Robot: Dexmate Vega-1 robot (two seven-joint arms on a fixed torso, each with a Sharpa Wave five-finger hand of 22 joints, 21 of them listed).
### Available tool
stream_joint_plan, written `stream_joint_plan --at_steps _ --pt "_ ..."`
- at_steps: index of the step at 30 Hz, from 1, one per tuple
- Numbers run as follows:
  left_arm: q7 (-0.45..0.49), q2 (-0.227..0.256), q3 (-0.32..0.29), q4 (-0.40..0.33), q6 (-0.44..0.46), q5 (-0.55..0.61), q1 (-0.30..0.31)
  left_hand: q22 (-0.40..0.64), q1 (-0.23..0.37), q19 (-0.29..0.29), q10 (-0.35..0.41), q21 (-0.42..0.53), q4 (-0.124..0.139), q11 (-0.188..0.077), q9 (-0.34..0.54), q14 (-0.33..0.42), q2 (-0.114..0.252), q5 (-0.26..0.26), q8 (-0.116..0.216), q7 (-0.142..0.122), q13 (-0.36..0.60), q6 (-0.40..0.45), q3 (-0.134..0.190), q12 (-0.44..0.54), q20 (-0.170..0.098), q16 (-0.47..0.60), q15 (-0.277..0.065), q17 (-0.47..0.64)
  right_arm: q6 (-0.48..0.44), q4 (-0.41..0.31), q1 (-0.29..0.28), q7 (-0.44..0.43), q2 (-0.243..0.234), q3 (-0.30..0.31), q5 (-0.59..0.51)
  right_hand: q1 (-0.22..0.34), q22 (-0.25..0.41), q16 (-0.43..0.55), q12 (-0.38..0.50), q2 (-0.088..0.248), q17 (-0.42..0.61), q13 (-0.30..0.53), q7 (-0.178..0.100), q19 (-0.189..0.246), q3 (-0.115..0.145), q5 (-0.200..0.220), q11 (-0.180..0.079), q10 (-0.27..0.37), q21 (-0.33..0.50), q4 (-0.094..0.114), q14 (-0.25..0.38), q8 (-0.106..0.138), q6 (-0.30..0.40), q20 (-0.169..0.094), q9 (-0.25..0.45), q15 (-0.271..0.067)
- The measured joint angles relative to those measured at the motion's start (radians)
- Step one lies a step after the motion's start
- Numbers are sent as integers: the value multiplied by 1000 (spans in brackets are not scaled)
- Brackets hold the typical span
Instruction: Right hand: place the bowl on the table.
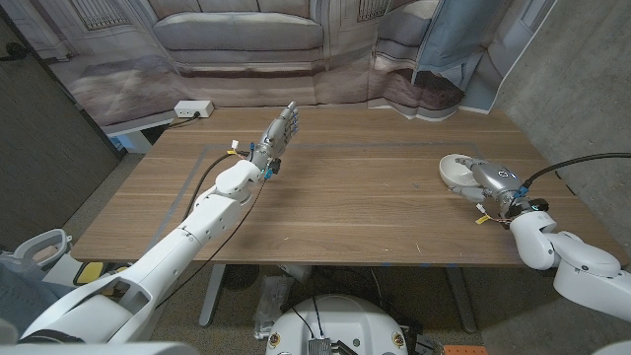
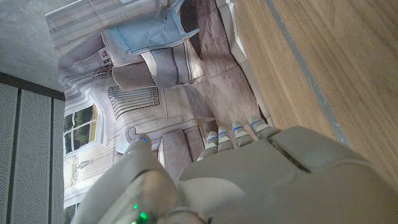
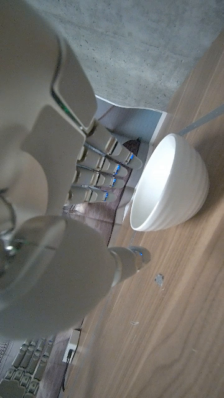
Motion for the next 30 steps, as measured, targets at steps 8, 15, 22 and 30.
stream_joint_plan --at_steps 8,15,22,30 --pt "-2 0 2 -1 2 1 -3 0 0 0 0 0 1 0 0 0 0 0 0 0 0 0 -1 0 0 0 0 0 1 16 10 -27 -8 -20 7 27 0 2 8 2 0 0 -21 27 -1 10 -35 36 0 7 36 11 39 -2 0 -1" --pt "-2 0 3 -1 3 2 -4 0 0 0 0 0 1 0 0 0 0 0 -4 0 0 0 -1 0 0 0 0 0 7 34 22 -56 -9 -40 6 70 4 15 19 19 5 0 -42 77 2 16 -65 81 8 12 92 19 85 -5 0 -2" --pt "-2 0 3 -2 3 2 -4 0 0 0 0 0 1 0 0 0 0 0 -4 0 0 0 -1 0 0 0 0 0 11 51 38 -77 -10 -63 -1 82 5 22 27 31 8 0 -55 111 -3 20 -78 117 18 16 133 22 118 -4 0 -3" --pt "2 0 1 -7 3 3 0 0 0 0 0 0 -2 0 0 -3 0 0 -4 0 0 0 -4 0 0 0 3 0 13 70 55 -87 -15 -82 -2 87 9 37 43 36 9 0 -58 164 -5 20 -87 174 33 27 197 34 170 -8 5 -7"
